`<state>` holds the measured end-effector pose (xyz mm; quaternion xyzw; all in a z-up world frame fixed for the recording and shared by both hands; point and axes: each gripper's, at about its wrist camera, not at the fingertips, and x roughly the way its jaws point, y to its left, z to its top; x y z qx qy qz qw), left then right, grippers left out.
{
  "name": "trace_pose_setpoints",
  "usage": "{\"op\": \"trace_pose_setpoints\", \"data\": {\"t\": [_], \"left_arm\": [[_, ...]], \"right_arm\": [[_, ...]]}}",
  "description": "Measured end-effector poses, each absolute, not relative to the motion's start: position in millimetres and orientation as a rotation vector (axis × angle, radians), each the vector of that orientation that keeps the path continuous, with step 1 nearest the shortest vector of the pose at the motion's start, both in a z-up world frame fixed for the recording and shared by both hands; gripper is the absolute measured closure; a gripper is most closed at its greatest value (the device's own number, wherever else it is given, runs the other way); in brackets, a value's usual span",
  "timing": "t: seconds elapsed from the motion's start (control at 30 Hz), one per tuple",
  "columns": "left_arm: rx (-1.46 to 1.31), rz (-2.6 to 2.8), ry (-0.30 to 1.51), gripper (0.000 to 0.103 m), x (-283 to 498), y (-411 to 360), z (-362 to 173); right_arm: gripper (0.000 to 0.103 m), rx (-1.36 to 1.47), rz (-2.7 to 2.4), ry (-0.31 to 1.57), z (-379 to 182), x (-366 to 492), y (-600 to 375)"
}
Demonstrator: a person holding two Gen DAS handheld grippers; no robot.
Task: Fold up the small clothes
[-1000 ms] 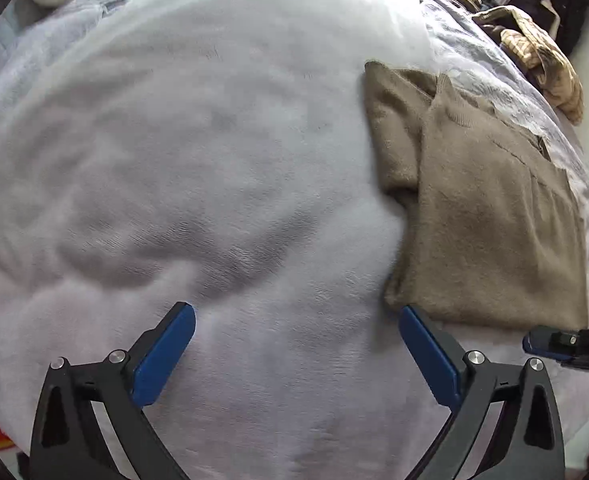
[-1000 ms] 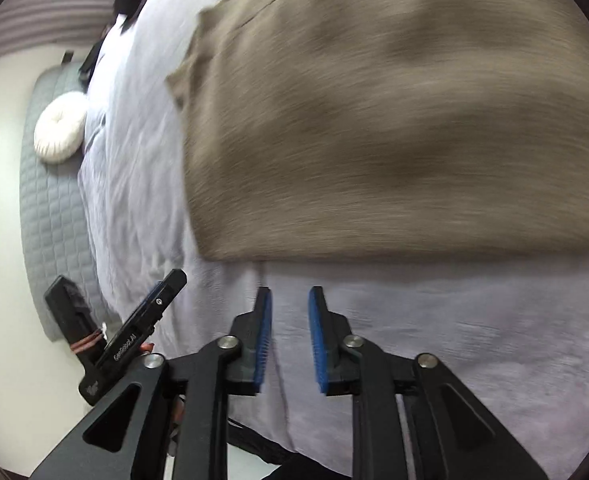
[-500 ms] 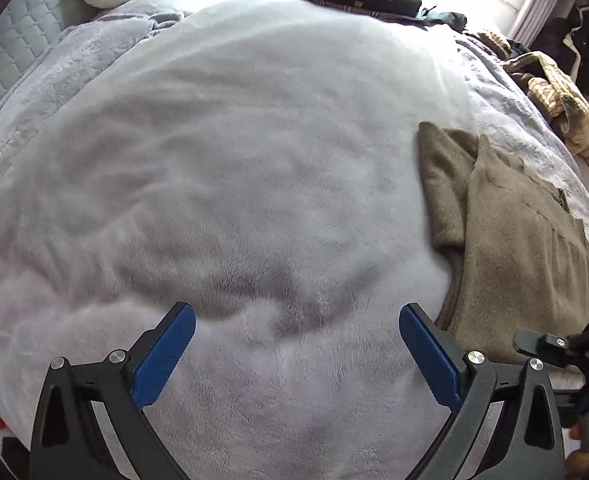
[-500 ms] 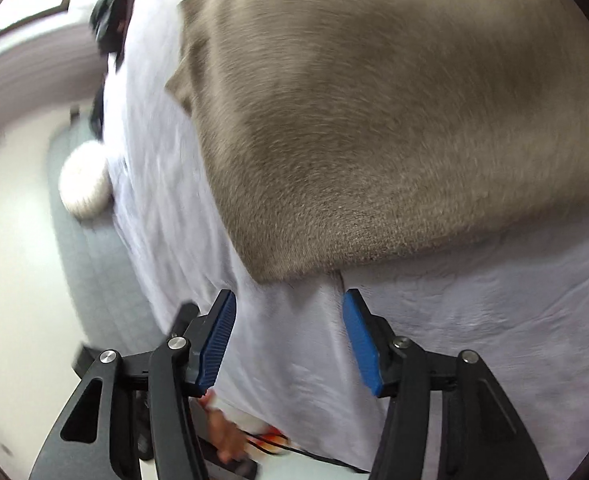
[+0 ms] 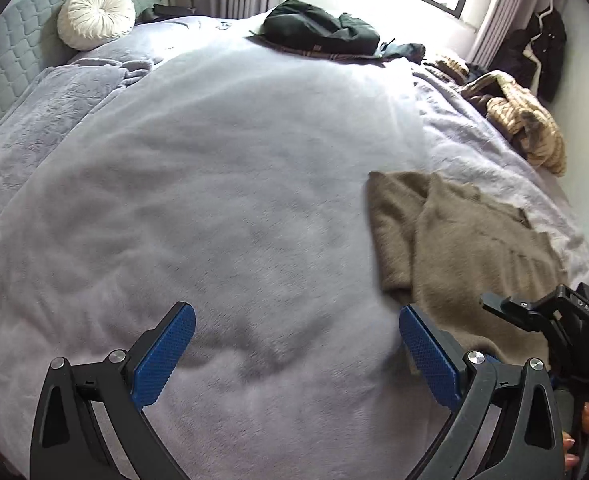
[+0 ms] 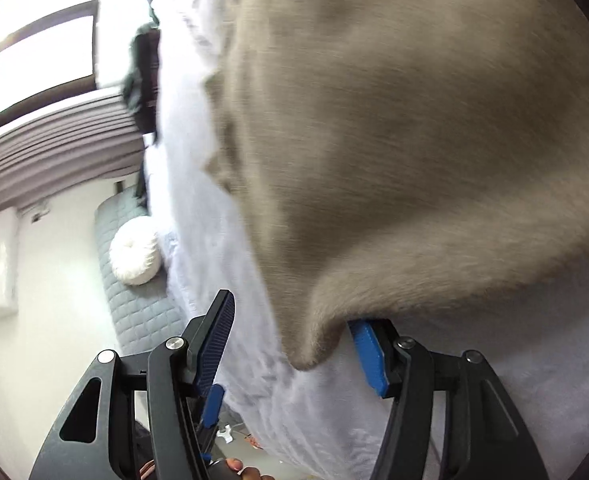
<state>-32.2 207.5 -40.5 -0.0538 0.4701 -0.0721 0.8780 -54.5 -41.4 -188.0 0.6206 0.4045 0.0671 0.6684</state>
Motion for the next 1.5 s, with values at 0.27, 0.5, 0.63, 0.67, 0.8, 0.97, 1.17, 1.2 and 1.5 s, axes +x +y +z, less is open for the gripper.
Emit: {"op": "trace_pose_setpoints", "data": {"t": [0.27, 0.5, 0.63, 0.67, 0.8, 0.97, 1.17, 1.2, 1.5], "left_arm": [[-0.158, -0.19, 1.185, 0.001, 0.3, 192.5, -75.8], [-0.296, -0.43, 1.314, 0.001, 23.4, 175.5, -92.5], [-0.546, -0.571, 1.361, 0.001, 48.7, 171.9, -105.1], [-0.583, -0.605, 1.379, 0.001, 56.6, 166.4, -110.3], [-0.574, -0.719, 1.435, 0.001, 79.4, 131.4, -125.8], [-0.601, -0.804, 1.455, 0.001, 102.7, 97.9, -128.6], [-0.541, -0.798, 1.467, 0.001, 117.2, 67.6, -123.7], [-0.518, -0.787, 1.473, 0.001, 118.0, 63.3, -125.5], [-0.378, -0.684, 1.491, 0.001, 116.6, 43.0, -133.1]], "right_arm": [[0.05, 1.582, 0.147, 0.942, -229.4, -55.3, -34.0], [0.095, 1.55, 0.195, 0.932, -210.3, -52.4, -40.3], [0.095, 1.494, 0.27, 0.866, -178.8, -46.2, -49.9], [0.095, 1.485, 0.28, 0.858, -173.7, -45.6, -51.9], [0.095, 1.468, 0.313, 0.833, -161.9, -42.5, -56.7], [0.095, 1.448, 0.333, 0.849, -163.1, -43.1, -53.1], [0.095, 1.416, 0.338, 0.901, -175.0, -48.3, -49.9], [0.095, 1.412, 0.336, 0.911, -176.6, -49.9, -49.8], [0.088, 1.207, 0.26, 1.177, -176.9, -70.2, -60.5]]}}
